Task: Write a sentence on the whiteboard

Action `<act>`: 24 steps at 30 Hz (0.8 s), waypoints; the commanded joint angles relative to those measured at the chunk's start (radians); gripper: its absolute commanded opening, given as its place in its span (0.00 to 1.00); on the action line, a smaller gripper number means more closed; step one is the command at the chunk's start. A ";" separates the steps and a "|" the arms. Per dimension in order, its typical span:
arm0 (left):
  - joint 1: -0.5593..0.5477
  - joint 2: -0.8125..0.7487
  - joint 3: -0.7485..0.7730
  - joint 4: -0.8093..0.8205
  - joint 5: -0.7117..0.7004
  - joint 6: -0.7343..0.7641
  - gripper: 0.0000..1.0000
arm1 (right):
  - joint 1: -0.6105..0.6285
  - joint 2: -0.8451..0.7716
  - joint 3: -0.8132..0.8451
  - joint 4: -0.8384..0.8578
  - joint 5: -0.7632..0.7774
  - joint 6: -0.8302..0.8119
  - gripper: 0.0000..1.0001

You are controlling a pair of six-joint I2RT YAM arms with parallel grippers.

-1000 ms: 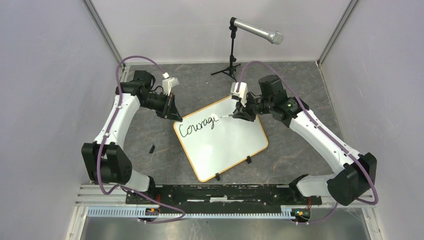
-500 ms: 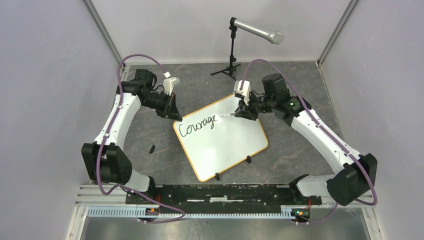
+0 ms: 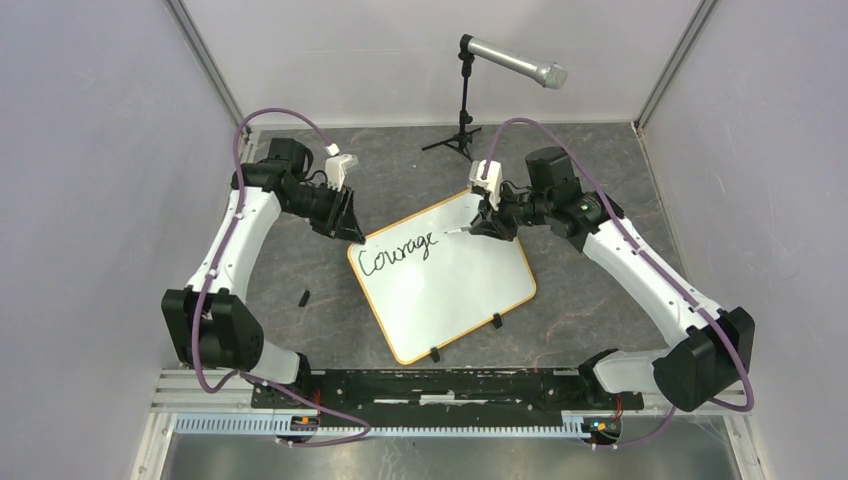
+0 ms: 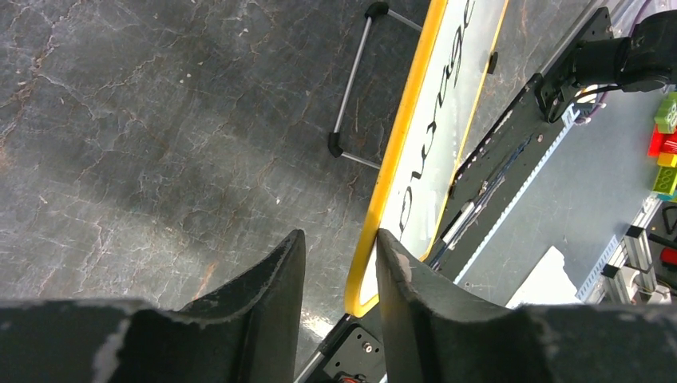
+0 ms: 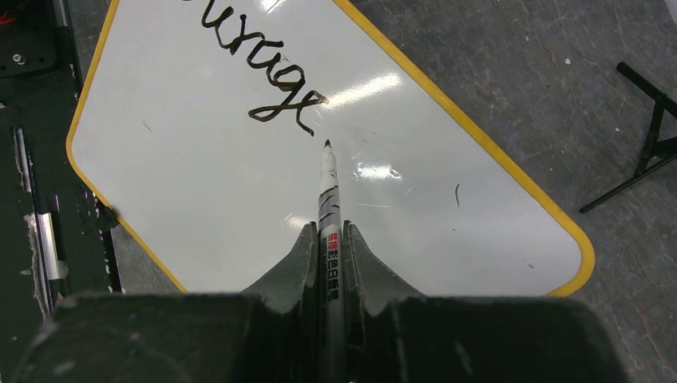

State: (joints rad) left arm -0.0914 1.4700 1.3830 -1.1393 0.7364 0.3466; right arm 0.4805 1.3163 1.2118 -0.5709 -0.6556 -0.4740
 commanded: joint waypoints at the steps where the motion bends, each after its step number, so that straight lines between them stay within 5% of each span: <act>1: 0.002 -0.037 0.007 0.015 -0.001 -0.018 0.47 | -0.012 -0.032 0.023 0.002 -0.031 -0.008 0.00; 24: 0.002 -0.026 -0.003 0.023 0.046 -0.018 0.55 | -0.069 -0.036 -0.057 0.087 -0.098 -0.004 0.00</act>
State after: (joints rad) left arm -0.0914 1.4609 1.3788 -1.1461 0.7509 0.3454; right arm 0.4141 1.3033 1.1599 -0.5442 -0.7265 -0.4866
